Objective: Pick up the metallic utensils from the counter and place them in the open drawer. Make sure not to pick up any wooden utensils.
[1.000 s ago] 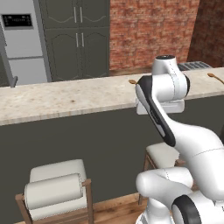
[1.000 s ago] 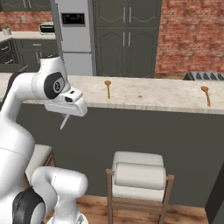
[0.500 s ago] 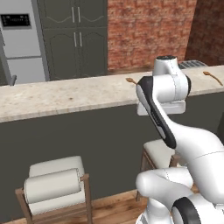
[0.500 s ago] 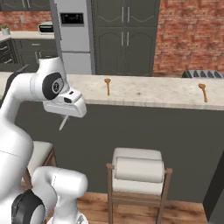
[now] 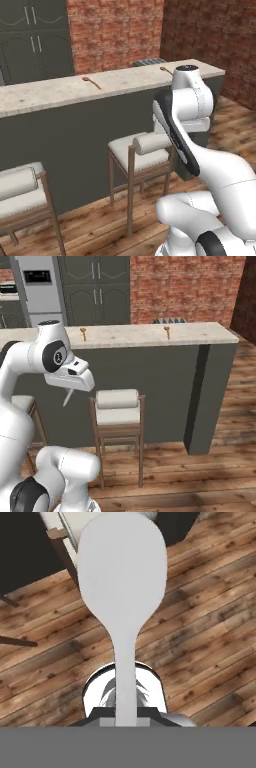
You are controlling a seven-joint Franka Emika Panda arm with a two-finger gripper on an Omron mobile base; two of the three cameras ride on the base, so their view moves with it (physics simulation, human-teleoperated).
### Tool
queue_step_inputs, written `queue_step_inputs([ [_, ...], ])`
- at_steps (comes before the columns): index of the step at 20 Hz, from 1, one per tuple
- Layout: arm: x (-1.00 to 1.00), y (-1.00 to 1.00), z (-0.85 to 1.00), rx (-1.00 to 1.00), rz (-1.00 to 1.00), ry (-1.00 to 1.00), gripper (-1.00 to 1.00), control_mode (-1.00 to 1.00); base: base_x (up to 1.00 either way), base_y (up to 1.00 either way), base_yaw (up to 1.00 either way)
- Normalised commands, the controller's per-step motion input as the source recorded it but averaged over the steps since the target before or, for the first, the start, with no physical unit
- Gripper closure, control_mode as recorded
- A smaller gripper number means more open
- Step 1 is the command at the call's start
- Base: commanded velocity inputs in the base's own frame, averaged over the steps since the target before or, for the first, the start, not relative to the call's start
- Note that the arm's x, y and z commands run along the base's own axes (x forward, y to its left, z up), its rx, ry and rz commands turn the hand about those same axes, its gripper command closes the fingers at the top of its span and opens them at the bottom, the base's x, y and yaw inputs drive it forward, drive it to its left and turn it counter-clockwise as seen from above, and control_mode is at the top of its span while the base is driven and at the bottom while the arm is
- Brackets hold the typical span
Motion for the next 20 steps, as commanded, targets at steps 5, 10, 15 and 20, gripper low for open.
queue_step_inputs([
  [5,0.0,0.0,0.0,0.0,0.0,0.0,1.0,1.0,-0.31,-1.0,-0.42],
  [10,0.0,0.0,0.0,0.0,0.0,0.0,1.0,1.0,0.38,-1.0,-0.14],
  [15,0.0,0.0,0.0,0.0,0.0,0.0,1.0,1.0,0.68,-1.0,0.04],
  [20,0.0,0.0,0.0,0.0,0.0,0.0,1.0,1.0,1.0,-1.0,0.16],
])
